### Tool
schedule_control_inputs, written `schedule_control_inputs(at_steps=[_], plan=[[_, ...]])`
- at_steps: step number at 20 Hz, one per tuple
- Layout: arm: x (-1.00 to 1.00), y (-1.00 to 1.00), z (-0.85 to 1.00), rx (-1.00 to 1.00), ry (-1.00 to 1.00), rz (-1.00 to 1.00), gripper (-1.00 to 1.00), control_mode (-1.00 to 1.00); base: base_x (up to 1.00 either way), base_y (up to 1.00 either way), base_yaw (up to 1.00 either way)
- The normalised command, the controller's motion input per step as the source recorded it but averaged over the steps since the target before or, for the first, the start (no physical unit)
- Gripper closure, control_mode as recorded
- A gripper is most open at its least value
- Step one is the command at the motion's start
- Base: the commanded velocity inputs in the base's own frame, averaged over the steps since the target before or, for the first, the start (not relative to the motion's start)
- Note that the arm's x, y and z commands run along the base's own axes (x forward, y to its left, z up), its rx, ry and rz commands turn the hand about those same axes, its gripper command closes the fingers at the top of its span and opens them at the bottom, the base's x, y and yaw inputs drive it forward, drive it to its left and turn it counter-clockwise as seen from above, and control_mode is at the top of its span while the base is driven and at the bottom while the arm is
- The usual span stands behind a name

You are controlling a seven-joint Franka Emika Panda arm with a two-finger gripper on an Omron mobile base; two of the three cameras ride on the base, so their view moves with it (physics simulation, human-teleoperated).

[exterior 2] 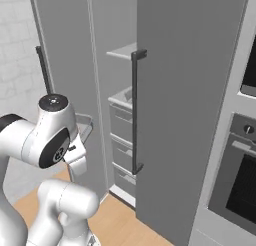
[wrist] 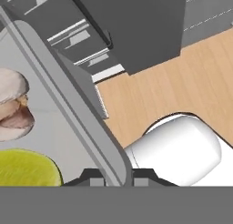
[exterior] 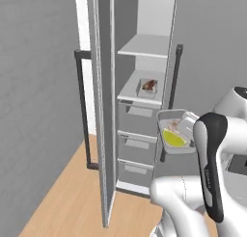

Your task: Take the meat container that has the steak and place it on the second highest rack of the freezer. Then take the vegetable container that has the garlic and lemon wedge and place it on the highest rack of the freezer.

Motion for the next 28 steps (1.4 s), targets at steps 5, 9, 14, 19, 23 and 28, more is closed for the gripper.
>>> schedule_control_inputs(at_steps=[5, 9, 14, 19, 23, 28], plan=[[0.00, 0.00, 0.00, 0.00, 0.00, 0.00, 1.00, 1.00, 0.26, 0.02, -0.14], [0.00, 0.00, 0.00, 0.00, 0.00, 0.00, 1.00, 1.00, 0.47, -0.06, 0.00], [0.00, 0.00, 0.00, 0.00, 0.00, 0.00, 1.00, 1.00, 0.64, 0.00, 0.00], [0.00, 0.00, 0.00, 0.00, 0.00, 0.00, 1.00, 1.00, 0.57, 0.21, -0.04], [0.00, 0.00, 0.00, 0.00, 0.00, 0.00, 1.00, 1.00, 0.26, 0.81, -0.17], [0.00, 0.00, 0.00, 0.00, 0.00, 0.00, 1.00, 1.00, 0.40, 0.24, -0.14]])
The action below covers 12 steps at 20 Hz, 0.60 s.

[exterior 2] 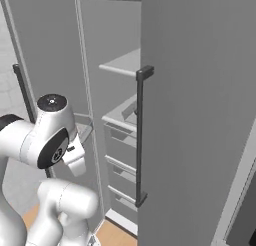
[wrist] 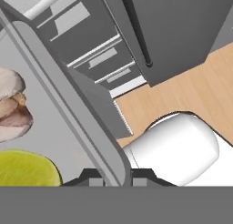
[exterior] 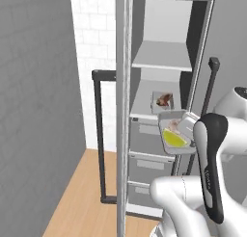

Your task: Take the meat container that has the steak and place it on the second highest rack of the freezer. Then take the vegetable container that has the garlic and lemon wedge and place it on the highest rack of the freezer.

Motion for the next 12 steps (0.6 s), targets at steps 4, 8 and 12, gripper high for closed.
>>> schedule_control_inputs(at_steps=[4, 8, 12], plan=[[0.00, 0.00, 0.00, 0.00, 0.00, 0.00, 1.00, 1.00, 0.63, -0.11, -0.09], [0.00, 0.00, 0.00, 0.00, 0.00, 0.00, 1.00, 1.00, 0.63, -0.03, -0.11], [0.00, 0.00, 0.00, 0.00, 0.00, 0.00, 1.00, 1.00, 0.28, 0.02, -0.11]])
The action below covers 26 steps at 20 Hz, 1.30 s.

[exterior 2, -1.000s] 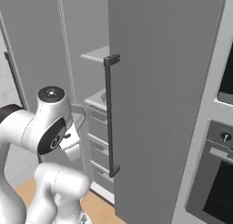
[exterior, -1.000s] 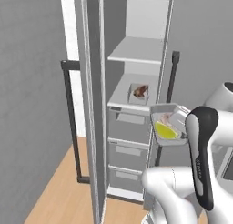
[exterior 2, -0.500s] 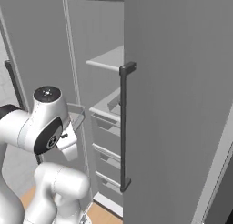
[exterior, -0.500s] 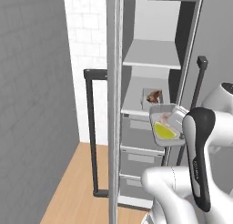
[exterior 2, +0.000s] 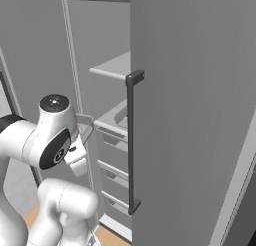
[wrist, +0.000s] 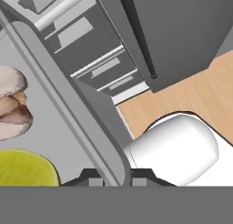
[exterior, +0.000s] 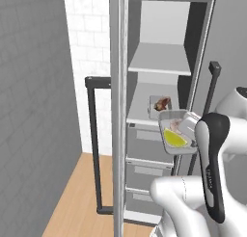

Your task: Take the meat container that has the steak and place it on the second highest rack of the freezer. Then take the vegetable container that has the garlic and lemon wedge and place it on the highest rack of the freezer.

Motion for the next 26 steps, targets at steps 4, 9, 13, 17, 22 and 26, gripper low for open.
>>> schedule_control_inputs(at_steps=[4, 9, 13, 17, 22, 26], plan=[[0.00, 0.00, 0.00, 0.00, 0.00, 0.00, 1.00, 1.00, 0.09, 0.07, -0.05], [0.00, 0.00, 0.00, 0.00, 0.00, 0.00, 1.00, 1.00, 0.00, 0.01, 0.00], [0.00, 0.00, 0.00, 0.00, -0.05, -0.03, 1.00, -1.00, 0.00, 0.00, 0.00], [0.03, 0.00, 0.07, 0.00, -0.15, -0.21, 1.00, -1.00, 0.00, 0.00, 0.00], [0.27, 0.09, 0.49, 0.00, -0.03, -0.27, 1.00, -1.00, 0.00, 0.00, 0.00], [0.32, 0.00, 0.40, 0.06, 0.00, -0.17, 1.00, -1.00, 0.00, 0.00, 0.00]])
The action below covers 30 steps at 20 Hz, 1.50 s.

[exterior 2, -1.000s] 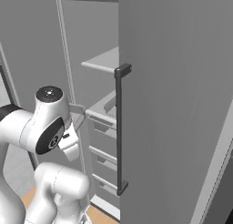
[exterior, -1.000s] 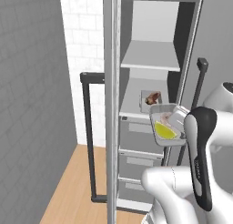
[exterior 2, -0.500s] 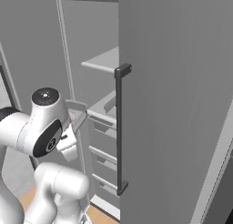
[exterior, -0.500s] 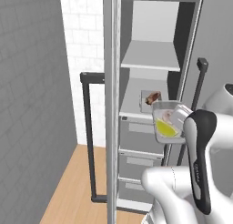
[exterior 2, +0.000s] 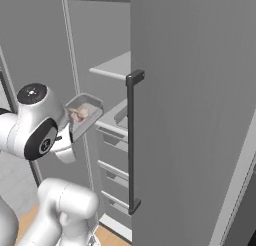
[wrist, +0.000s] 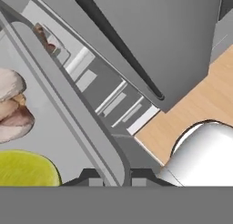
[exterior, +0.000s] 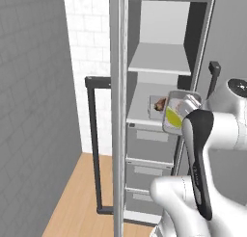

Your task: Take the meat container that has the steak and place it on the second highest rack of the freezer. Then take the vegetable container that has the garlic and lemon wedge and place it on the highest rack of the freezer.

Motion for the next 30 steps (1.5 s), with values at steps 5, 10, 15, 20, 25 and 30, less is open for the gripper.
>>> schedule_control_inputs(at_steps=[5, 10, 15, 20, 25, 30], plan=[[0.38, 0.00, 0.45, 0.15, 0.00, -0.05, 1.00, -1.00, 0.00, 0.00, 0.00], [0.44, 0.20, 0.21, 0.02, -0.08, -0.20, 1.00, -1.00, 0.00, 0.00, 0.00], [0.33, 0.04, 0.22, 0.05, -0.07, -0.18, 1.00, -1.00, 0.00, 0.00, 0.00], [0.47, -0.13, 0.24, 0.07, -0.02, 0.00, 1.00, -1.00, 0.00, 0.00, 0.00], [0.52, 0.00, 0.18, 0.00, -0.04, 0.00, 1.00, -1.00, 0.00, 0.00, 0.00], [0.43, 0.00, 0.28, -0.02, 0.00, -0.03, 1.00, -1.00, 0.00, 0.00, 0.00]])
